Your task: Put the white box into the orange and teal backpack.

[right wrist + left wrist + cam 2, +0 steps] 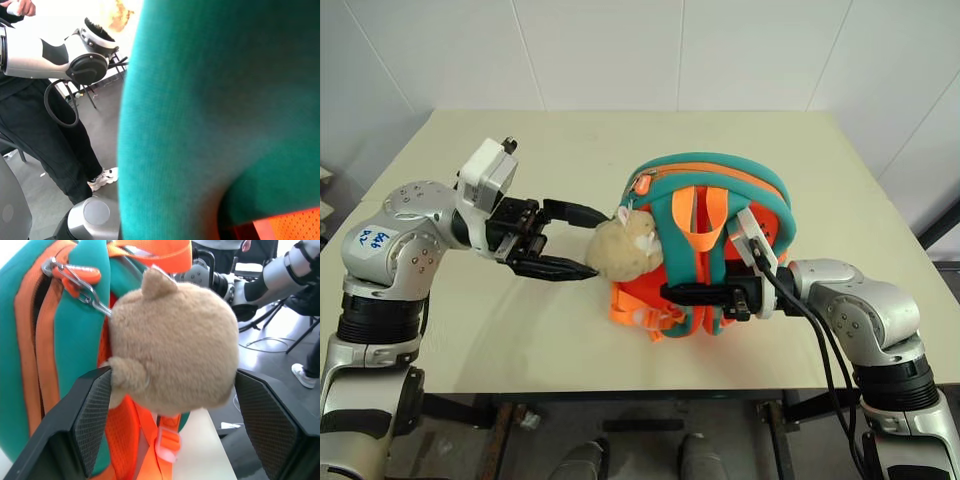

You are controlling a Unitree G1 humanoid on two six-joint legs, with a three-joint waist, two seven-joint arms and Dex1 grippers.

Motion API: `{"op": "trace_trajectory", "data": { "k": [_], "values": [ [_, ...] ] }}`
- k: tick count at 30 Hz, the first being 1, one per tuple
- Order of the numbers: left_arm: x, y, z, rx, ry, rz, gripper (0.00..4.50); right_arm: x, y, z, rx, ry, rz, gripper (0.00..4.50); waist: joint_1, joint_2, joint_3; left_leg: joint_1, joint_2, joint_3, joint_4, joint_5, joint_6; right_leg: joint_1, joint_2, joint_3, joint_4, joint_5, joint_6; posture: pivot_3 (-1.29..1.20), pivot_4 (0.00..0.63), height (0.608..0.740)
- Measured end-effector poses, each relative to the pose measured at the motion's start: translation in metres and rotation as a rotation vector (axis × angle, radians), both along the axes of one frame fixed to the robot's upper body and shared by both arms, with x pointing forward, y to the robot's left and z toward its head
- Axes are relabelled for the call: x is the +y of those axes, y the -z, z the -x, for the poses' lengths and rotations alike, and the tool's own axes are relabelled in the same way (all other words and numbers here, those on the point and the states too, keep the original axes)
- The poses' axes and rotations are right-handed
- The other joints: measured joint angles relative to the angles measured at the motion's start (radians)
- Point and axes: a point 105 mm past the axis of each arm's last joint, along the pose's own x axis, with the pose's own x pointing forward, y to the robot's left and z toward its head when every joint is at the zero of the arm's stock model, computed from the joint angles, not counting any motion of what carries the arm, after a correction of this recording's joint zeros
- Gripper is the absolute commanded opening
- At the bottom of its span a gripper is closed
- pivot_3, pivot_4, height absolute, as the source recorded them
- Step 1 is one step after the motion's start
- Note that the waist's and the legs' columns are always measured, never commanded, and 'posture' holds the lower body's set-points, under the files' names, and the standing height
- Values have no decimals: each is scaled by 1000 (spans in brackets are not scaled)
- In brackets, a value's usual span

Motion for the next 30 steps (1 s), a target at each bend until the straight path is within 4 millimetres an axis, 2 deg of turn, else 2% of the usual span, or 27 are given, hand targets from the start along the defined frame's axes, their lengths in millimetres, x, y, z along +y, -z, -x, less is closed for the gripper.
{"op": "trace_trajectory", "data": {
  "k": [6, 9, 13, 16, 20, 21, 30],
  "values": [
    [-26, 7, -7, -54, -15, 55, 3980, 3, -1, -1, -8, -7, -5, 0, 1, 0, 0, -1, 0, 0, 2, 0, 0, 1, 0, 0, 0, 0, 1, 0, 150, 740],
    [-30, 7, -6, -66, -19, 65, 3980, 3, -1, -1, -9, -7, -5, 0, 0, 0, 0, 0, 0, 0, 2, 0, 0, 1, 0, 0, 0, 0, 1, 0, 150, 740],
    [-30, 7, -5, -98, -24, 72, 3172, 3, -1, -1, -9, -7, -5, 0, 1, 0, 0, 0, 0, 0, 2, 0, 0, 1, 0, 0, 0, 0, 1, 0, 150, 740],
    [-24, 4, -6, -116, -39, 66, 2299, 3, -1, -1, -9, -4, -5, 0, 0, 0, 0, 0, 0, 0, 2, 0, 0, 1, 0, 0, 0, 1, 1, 0, 150, 740],
    [-15, 2, -7, -144, -60, 43, 1406, 4, -1, -1, -9, -5, -8, 0, -1, 0, 0, 0, 0, 0, 2, 0, 0, 1, 0, 0, 0, 1, 1, 0, 150, 740],
    [-10, 0, -8, -159, -74, 32, 1297, 4, -1, -1, -9, -4, -8, 0, -1, 0, 0, 0, 0, 0, 2, 0, 0, 1, 0, 0, -1, 1, 0, 0, 150, 740],
    [40, -22, -40, -233, -246, -37, 1297, 4, 2, -2, -5, 14, -5, 0, -1, 0, 0, 0, 0, 0, 1, 0, 0, 1, 0, 0, -1, 1, 0, 0, 150, 740]
  ]
}}
